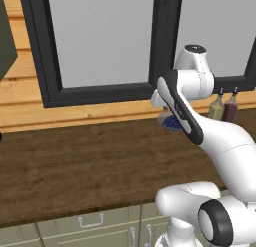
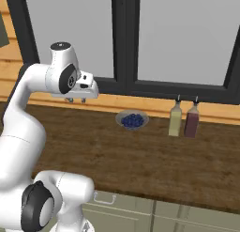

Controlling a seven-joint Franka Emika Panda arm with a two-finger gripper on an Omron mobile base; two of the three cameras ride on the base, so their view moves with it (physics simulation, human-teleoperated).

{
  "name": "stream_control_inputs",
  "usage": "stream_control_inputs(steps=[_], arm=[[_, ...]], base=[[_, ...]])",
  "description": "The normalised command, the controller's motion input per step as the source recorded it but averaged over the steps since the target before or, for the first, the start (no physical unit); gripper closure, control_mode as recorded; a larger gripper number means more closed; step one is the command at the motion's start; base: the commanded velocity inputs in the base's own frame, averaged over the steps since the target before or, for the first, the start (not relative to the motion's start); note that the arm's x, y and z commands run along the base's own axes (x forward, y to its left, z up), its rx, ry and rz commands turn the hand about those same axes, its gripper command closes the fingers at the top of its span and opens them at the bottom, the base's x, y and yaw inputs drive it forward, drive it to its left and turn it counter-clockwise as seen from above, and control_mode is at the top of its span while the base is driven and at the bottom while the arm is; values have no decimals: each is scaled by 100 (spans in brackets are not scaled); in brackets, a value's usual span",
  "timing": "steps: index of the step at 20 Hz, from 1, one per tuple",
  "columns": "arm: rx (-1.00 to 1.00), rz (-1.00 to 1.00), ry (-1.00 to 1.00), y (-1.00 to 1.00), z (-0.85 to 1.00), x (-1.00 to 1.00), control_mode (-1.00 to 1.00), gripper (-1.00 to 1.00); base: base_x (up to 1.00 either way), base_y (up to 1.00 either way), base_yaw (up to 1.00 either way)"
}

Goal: Take a straw from the drawer in front and place it inside the glass cup on the dining counter.

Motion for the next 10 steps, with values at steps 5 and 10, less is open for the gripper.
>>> stream_control_inputs(steps=[5,10], arm=[[0,0,0,0,0,0,100,-100],[0,0,0,0,0,0,100,-100]], base=[[-8,0,0],[-98,-2,-1]])
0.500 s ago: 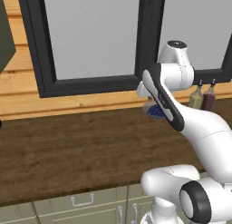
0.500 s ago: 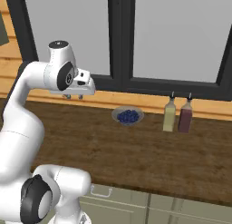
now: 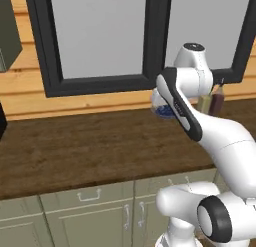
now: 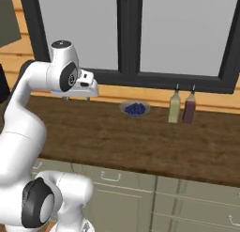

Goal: Take a straw from the drawer in front and place it inside the glass cup on the dining counter.

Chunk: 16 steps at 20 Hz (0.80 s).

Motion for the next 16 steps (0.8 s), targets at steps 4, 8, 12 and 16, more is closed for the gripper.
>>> stream_control_inputs(steps=[4,8,12,16], arm=[[0,0,0,0,0,0,100,-100],[0,0,0,0,0,0,100,-100],[0,0,0,0,0,0,100,-100],[0,0,0,0,0,0,100,-100]], base=[[-48,-39,14],[-1,-79,56],[0,-65,68],[0,-61,70]])
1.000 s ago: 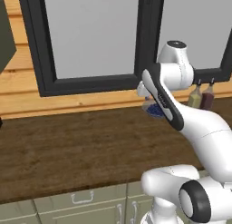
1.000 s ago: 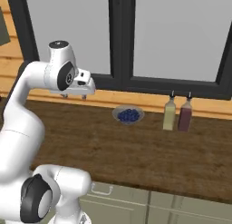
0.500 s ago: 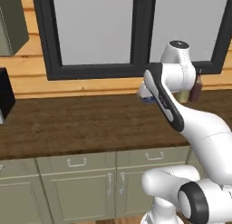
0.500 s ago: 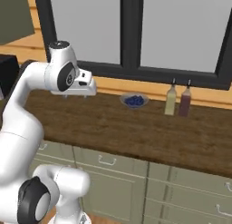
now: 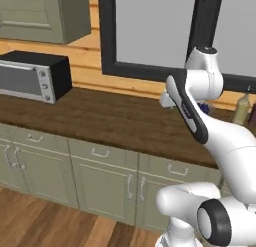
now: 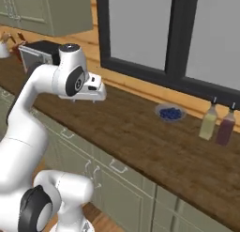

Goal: Take a straw from the drawer in front and place it inside the glass cup on the dining counter.

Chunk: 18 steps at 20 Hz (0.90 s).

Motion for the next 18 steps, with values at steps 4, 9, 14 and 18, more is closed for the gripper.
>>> stream_control_inputs(steps=[4,9,14,18], arm=[[0,0,0,0,0,0,100,-100],[0,0,0,0,0,0,100,-100],[0,0,0,0,0,0,100,-100],[0,0,0,0,0,0,100,-100]], base=[[-12,-74,67],[-37,-94,57],[-17,-78,51],[-13,-76,46]])
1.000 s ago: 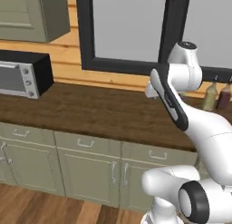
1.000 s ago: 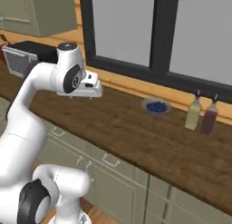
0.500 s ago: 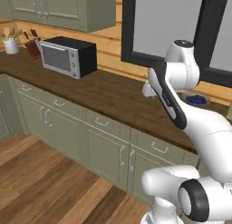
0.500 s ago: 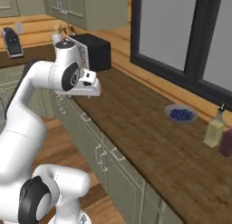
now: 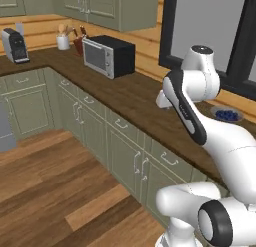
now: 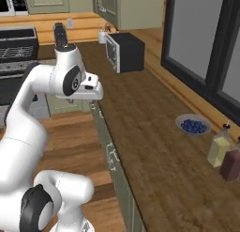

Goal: Take a straw from the drawer in front and place it inside the glass cup on the dining counter.

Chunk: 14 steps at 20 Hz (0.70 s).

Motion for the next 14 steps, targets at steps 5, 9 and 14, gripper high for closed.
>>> stream_control_inputs(steps=[5,9,14], arm=[[0,0,0,0,0,0,100,-100],[0,0,0,0,0,0,100,-100],[-3,7,-4,-19,-8,3,-100,-100]], base=[[-39,-82,39],[-29,-77,25],[0,0,0]])
